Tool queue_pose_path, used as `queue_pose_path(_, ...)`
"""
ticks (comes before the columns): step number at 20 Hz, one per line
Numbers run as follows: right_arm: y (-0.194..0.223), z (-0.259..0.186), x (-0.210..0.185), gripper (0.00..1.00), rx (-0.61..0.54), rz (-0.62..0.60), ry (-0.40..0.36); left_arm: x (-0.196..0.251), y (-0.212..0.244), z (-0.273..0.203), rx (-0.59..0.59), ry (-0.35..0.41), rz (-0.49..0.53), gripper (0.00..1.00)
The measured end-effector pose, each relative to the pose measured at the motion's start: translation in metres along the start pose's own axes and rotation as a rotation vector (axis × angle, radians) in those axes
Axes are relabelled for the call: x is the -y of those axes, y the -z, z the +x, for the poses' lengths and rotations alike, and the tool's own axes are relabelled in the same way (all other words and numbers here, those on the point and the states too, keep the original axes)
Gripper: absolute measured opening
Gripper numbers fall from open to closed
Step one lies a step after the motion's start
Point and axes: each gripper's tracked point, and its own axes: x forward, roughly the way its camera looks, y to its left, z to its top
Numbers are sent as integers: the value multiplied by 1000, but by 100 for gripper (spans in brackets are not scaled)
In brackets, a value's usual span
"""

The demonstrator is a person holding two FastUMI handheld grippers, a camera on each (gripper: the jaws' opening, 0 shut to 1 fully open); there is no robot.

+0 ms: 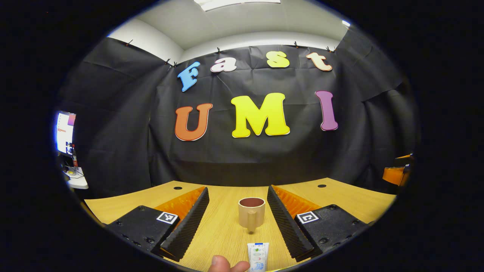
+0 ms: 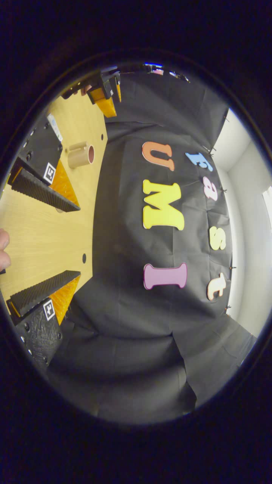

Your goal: Put the toothbrush and toothpaste on the desktop into the cup, then pick up the cup and place it on the coaster on the desktop.

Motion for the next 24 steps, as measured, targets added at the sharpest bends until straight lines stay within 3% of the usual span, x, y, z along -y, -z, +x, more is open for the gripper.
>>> queue_pose_path(8,-1,-17,-29,94,-19,-42,-1,5,57,-24,-215,66,9,98)
queue_pose_path(11,1,-29,-36,94,-25,-81,-1,12,94,-40,-360,95,5,98)
queue_pose_path(14,19,-36,-39,96,-72,-72,-16,24,128,-56,-523,131,-13,99)
queue_pose_path(19,55,-43,-36,96,-178,-32,-29,38,145,-53,-625,172,15,99)
queue_pose_path(24,66,-38,-34,94,-225,-42,-31,39,180,-54,-806,190,-8,99)
